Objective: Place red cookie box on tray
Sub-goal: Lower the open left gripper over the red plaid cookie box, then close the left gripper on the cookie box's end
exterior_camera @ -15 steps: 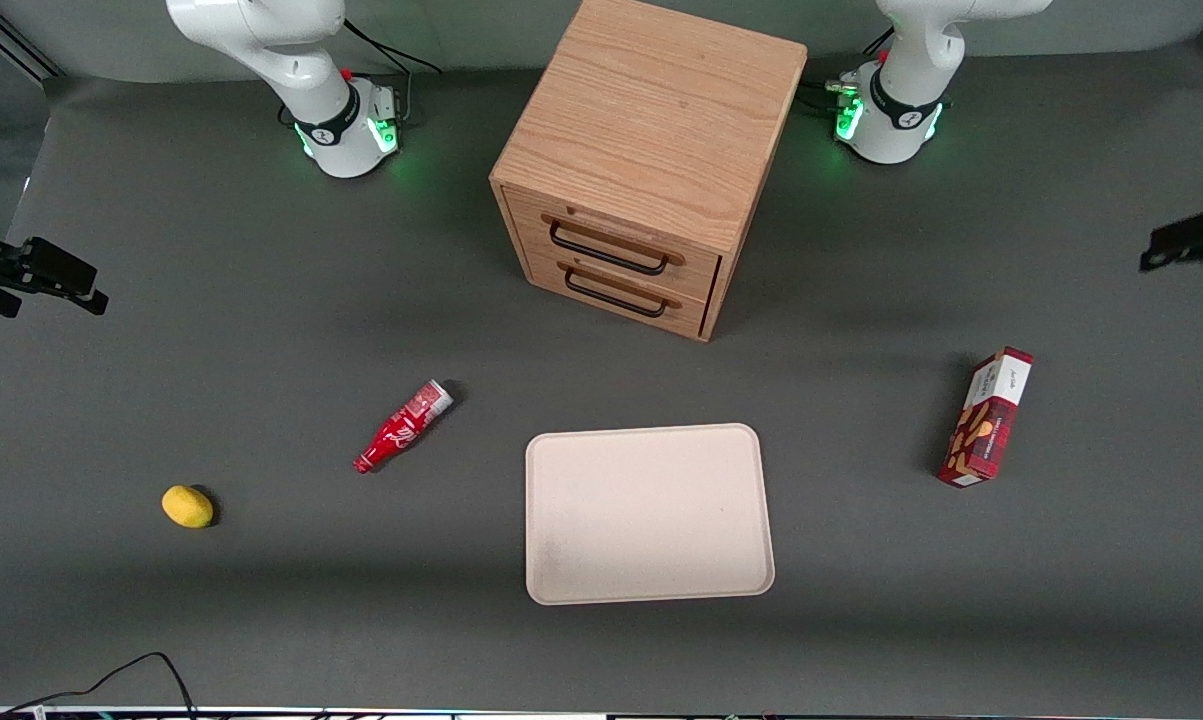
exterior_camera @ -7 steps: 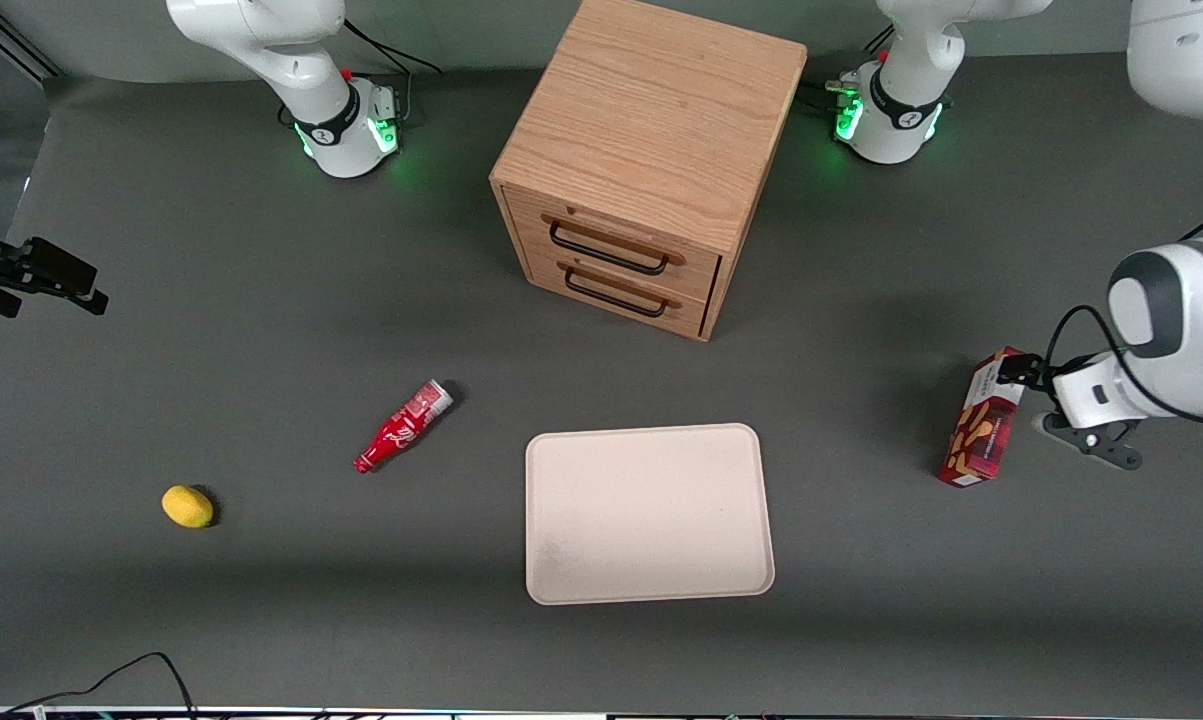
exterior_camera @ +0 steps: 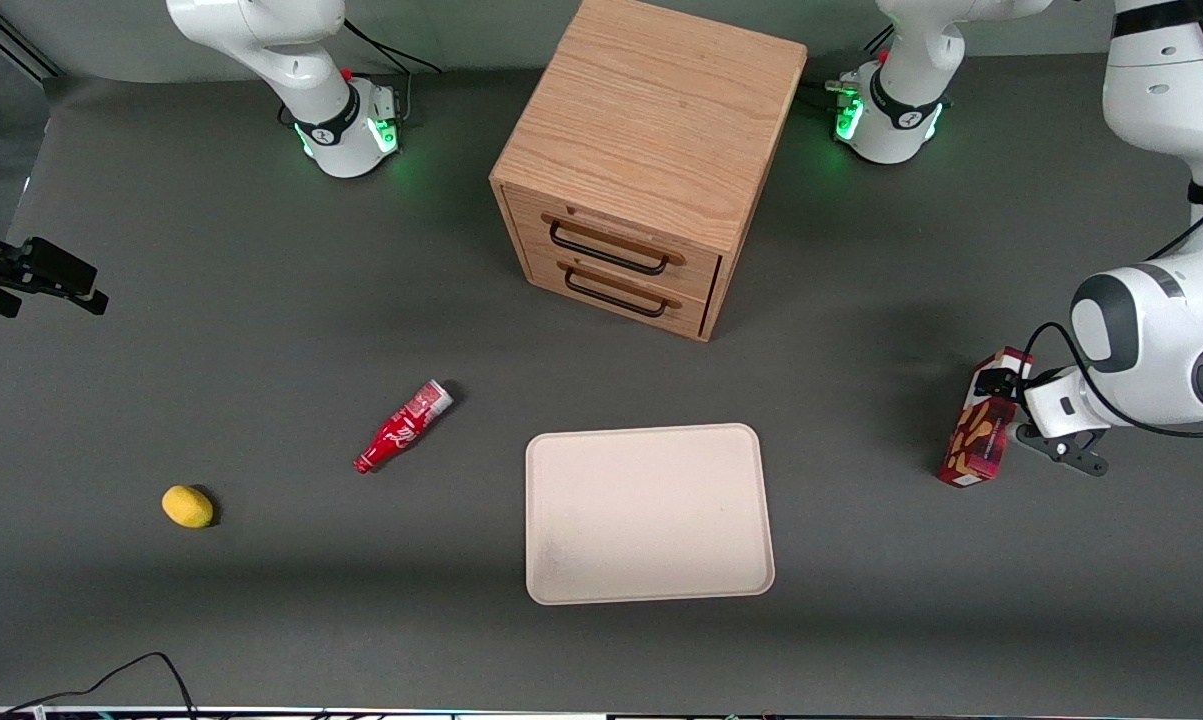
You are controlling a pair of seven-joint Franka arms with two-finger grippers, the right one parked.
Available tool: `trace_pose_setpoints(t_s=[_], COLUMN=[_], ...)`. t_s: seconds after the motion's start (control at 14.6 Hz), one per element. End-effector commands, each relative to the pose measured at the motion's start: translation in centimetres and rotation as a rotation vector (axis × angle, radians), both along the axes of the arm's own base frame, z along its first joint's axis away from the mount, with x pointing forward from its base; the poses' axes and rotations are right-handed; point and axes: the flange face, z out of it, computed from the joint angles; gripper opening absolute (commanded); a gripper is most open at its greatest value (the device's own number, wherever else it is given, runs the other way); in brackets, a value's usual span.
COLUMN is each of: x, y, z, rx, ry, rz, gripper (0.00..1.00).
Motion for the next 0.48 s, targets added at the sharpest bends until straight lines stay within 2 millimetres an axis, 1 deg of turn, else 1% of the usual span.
trace_pose_setpoints(t_s=[0.0, 0.07, 0.14, 0.21, 0.27, 0.34, 0.41], x=[-0.18, -0.19, -0.14, -0.14, -0.19, -0.43, -0.43], y=[-0.66, -0.82, -1.02, -1.03, -1.03, -0.86, -0.86], z=[-0.57, -0.83, -0.91, -0.91, -0.97, -1.20, -1.21], rx=[-0.021, -0.023, -0.031, -0.032, -0.032, -0.033, -0.034], ry=[-0.024, -0.027, -0.030, -0.030, -0.029, -0.023, -0.023], rz=[-0.002, 0.001, 0.006, 0.007, 0.008, 0.012, 0.012], gripper=[1.00, 1.00, 0.93, 0.75, 0.46, 0.21, 0.00])
